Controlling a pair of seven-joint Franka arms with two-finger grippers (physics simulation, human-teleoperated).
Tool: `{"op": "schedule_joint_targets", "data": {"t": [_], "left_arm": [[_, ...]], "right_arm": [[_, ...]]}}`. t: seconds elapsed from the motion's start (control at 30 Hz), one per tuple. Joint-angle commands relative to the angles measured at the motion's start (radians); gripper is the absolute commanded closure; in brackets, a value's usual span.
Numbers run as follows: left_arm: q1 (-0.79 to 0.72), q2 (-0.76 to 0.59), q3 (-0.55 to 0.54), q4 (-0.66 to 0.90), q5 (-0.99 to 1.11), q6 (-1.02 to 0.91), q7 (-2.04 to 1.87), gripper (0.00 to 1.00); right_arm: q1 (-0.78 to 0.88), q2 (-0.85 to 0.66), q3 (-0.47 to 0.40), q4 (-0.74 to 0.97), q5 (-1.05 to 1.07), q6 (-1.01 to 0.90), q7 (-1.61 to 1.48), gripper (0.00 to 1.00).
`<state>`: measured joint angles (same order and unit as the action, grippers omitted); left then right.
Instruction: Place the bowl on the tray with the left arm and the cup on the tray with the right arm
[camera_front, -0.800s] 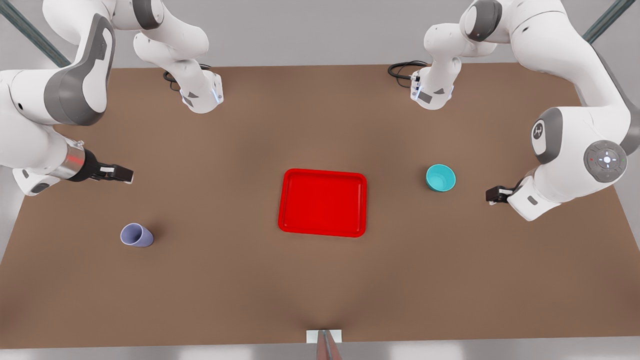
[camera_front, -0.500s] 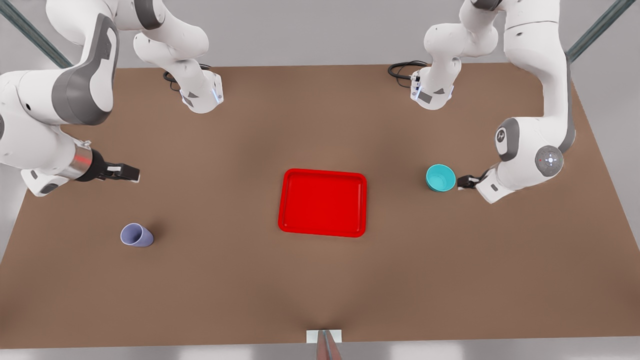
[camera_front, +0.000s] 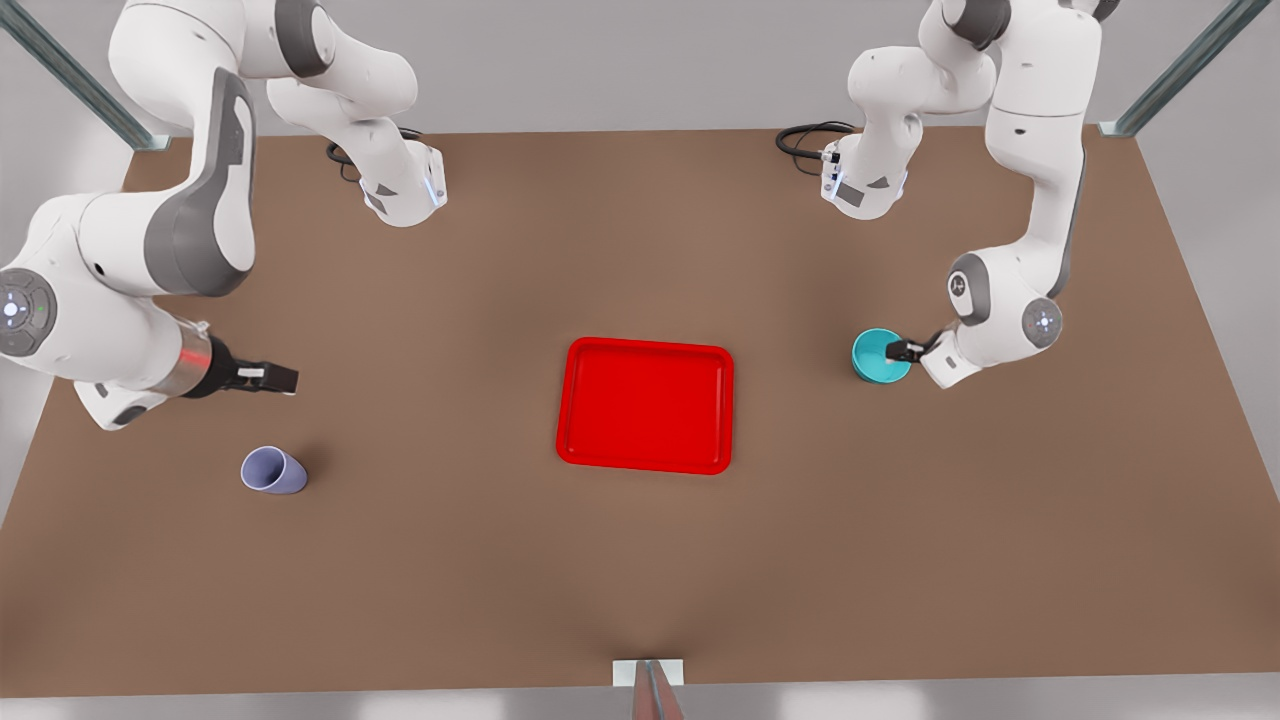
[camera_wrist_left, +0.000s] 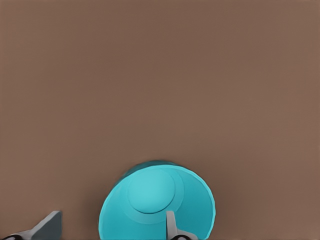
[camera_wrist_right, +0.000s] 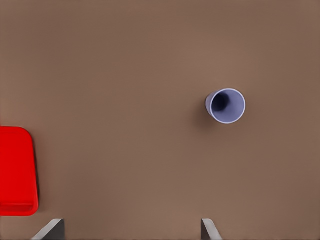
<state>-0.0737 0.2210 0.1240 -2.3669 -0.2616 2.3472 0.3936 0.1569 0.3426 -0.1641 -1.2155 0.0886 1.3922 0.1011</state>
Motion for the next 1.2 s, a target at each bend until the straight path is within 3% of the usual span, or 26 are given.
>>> {"op": "schedule_joint_targets", "data": {"t": [0.0,0.07,0.1,0.13,0.17,0.2,0.3,0.4,0.5,0.6,0.7,0.83,1.03,1.1,1.17], "left_arm": [[0.000,0.004,-0.001,0.000,-0.025,0.006,0.008,0.00],[0.000,0.034,-0.001,0.002,-0.053,0.029,0.013,0.00],[0.000,0.049,-0.001,0.003,-0.073,0.041,0.013,0.05],[0.000,0.055,-0.001,0.005,-0.076,0.044,0.025,0.16],[0.002,0.057,-0.001,0.006,-0.082,0.043,0.027,0.37],[0.002,0.057,-0.001,0.006,-0.085,0.043,0.027,0.47],[0.002,0.066,-0.001,0.008,-0.090,0.041,0.027,0.63],[0.002,0.070,0.000,0.006,-0.090,0.038,0.028,0.64],[0.002,0.074,0.000,0.006,-0.094,0.037,0.028,0.67],[0.002,0.081,0.000,0.006,-0.094,0.038,0.028,0.69],[0.002,0.084,-0.001,0.006,-0.094,0.038,0.028,0.69],[0.002,0.083,-0.001,0.009,-0.096,0.030,0.028,0.78],[0.000,0.072,-0.001,0.075,-0.096,-0.077,0.027,0.79],[-0.001,0.063,-0.030,0.144,-0.096,-0.149,0.011,0.79],[-0.001,0.064,-0.132,0.227,-0.097,-0.184,-0.119,0.79]], "right_arm": [[0.001,0.004,0.000,0.001,0.002,0.001,0.000,0.00],[0.003,0.052,0.005,-0.006,0.106,0.059,-0.020,0.00],[0.004,0.059,0.005,-0.006,0.086,0.073,-0.023,0.00],[0.004,0.059,0.005,-0.009,0.036,0.071,-0.024,0.00],[0.003,0.052,0.005,-0.026,0.028,0.074,-0.046,0.00],[-0.004,0.047,0.005,-0.027,0.029,0.114,-0.066,0.00],[0.024,0.041,0.006,-0.039,0.034,0.149,-0.084,0.00],[0.016,-0.007,0.015,-0.188,0.033,0.266,-0.090,0.00],[-0.098,-0.027,0.164,-0.217,-0.001,0.274,-0.095,0.00],[-0.132,-0.053,0.210,-0.249,-0.012,0.274,-0.093,0.00],[-0.122,-0.043,0.202,-0.246,-0.050,0.281,-0.095,0.00],[-0.119,-0.034,0.193,-0.249,-0.053,0.283,-0.096,0.00],[-0.119,-0.031,0.190,-0.254,-0.078,0.288,-0.095,0.00],[-0.114,-0.037,0.190,-0.271,-0.078,0.289,-0.093,0.00],[-0.114,-0.036,0.184,-0.271,-0.078,0.289,-0.093,0.00]]}}
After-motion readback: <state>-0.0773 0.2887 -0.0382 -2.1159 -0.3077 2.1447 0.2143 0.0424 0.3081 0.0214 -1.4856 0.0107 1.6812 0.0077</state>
